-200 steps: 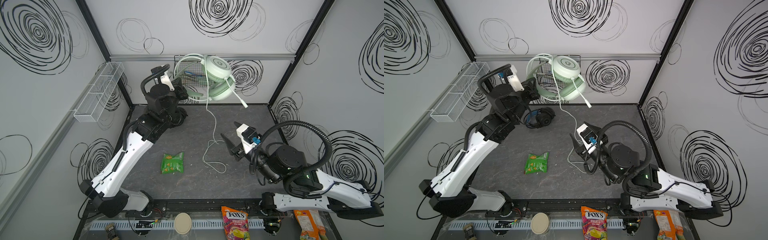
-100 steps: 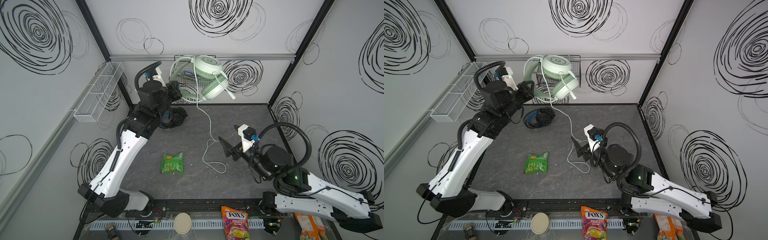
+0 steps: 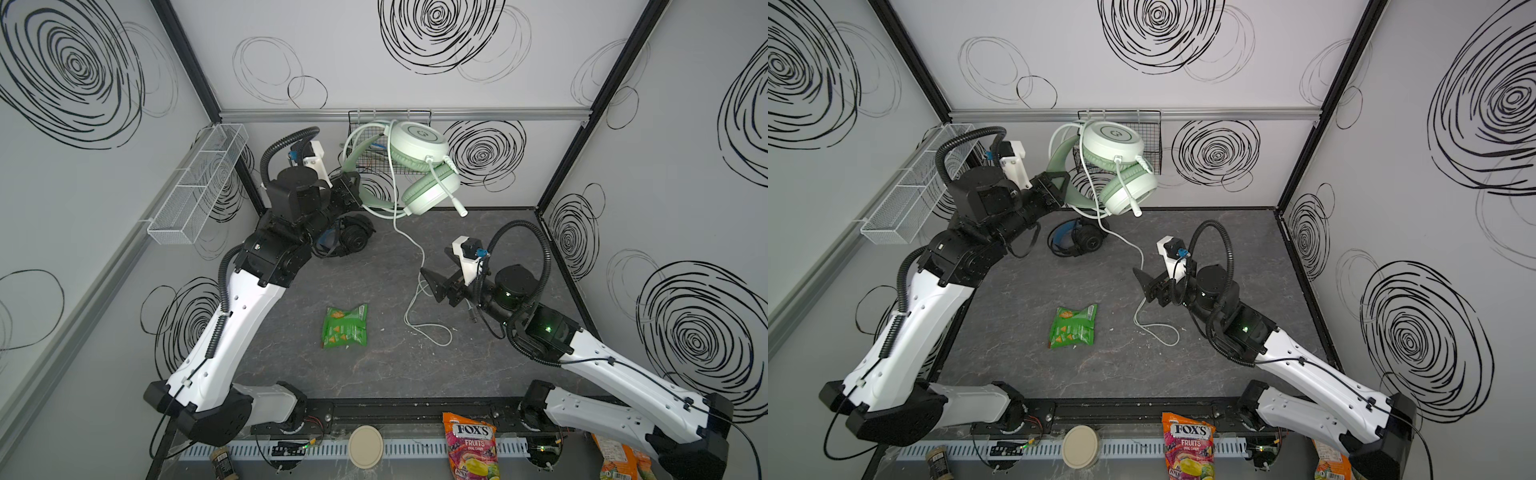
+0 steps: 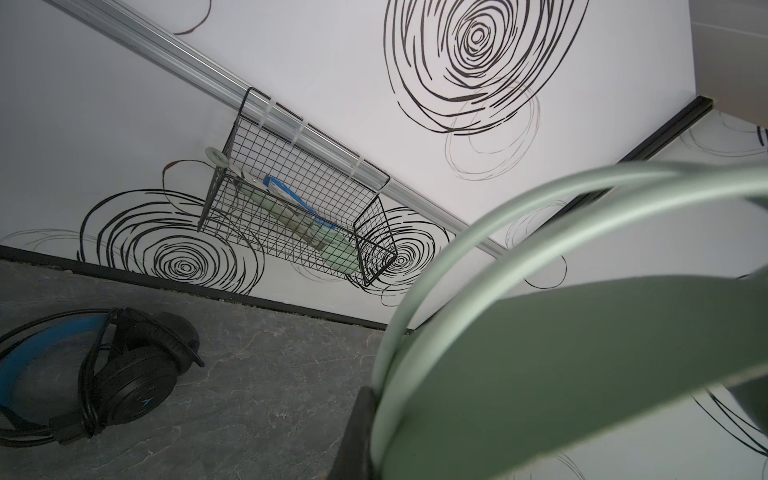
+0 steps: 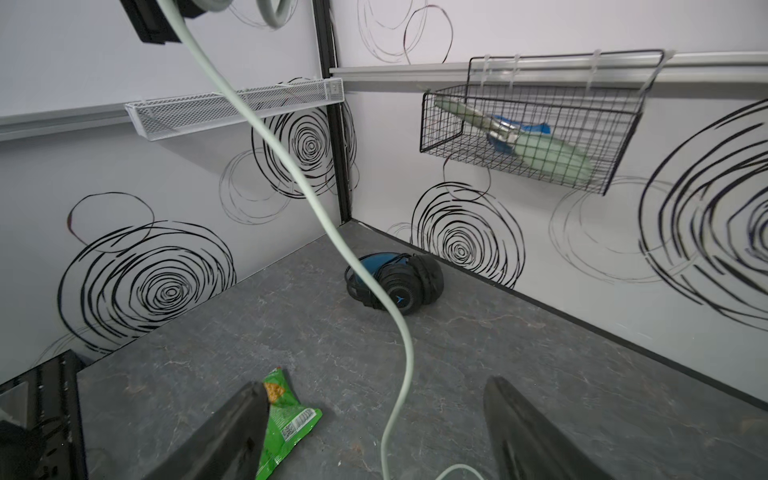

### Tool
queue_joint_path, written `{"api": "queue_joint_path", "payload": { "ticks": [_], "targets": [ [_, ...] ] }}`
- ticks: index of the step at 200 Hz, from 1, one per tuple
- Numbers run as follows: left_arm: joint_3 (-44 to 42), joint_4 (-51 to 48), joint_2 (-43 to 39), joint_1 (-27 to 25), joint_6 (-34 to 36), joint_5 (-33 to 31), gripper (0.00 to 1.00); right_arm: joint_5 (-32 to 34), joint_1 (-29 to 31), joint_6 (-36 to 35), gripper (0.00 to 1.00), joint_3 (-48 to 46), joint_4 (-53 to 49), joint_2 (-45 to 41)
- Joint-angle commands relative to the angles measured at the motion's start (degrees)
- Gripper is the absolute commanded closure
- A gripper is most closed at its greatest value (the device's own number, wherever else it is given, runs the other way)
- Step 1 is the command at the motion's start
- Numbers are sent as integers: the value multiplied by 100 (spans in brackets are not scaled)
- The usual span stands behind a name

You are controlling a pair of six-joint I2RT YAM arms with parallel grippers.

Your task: Wrap the headphones

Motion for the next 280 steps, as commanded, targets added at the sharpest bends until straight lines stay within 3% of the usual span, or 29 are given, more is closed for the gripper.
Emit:
{"api": "queue_joint_path", "payload": {
  "ticks": [1, 48, 78, 134, 181, 222, 263, 280],
  "targets": [
    [183, 454, -135, -51, -207, 101, 100, -473, -128, 295, 15, -121, 563, 105],
    [326, 364, -55, -171, -176, 255, 100, -833, -577, 651, 16, -129, 922, 612],
    [369, 374, -36, -210, -171, 421, 100, -1089, -816, 738, 22, -114, 1152, 986],
    [-40, 1061, -249, -127, -7, 1158, 100, -1240, -1135, 746, 68, -35, 1223, 1182],
    [-511, 1472, -465, 116, 537, 2055, 100, -1109, -1569, 639, 92, 69, 837, 937],
    [-783, 1538, -596, 134, 1111, 2542, 100, -803, -1774, 631, 100, 215, 506, 869],
    [-1240, 1593, -927, 134, 1357, 2338, 100, -323, -1831, 631, 100, 483, 255, 844],
    [-1312, 1510, -1045, 31, 1463, 1939, 100, -66, -1857, 647, 100, 573, 112, 798]
  ]
}}
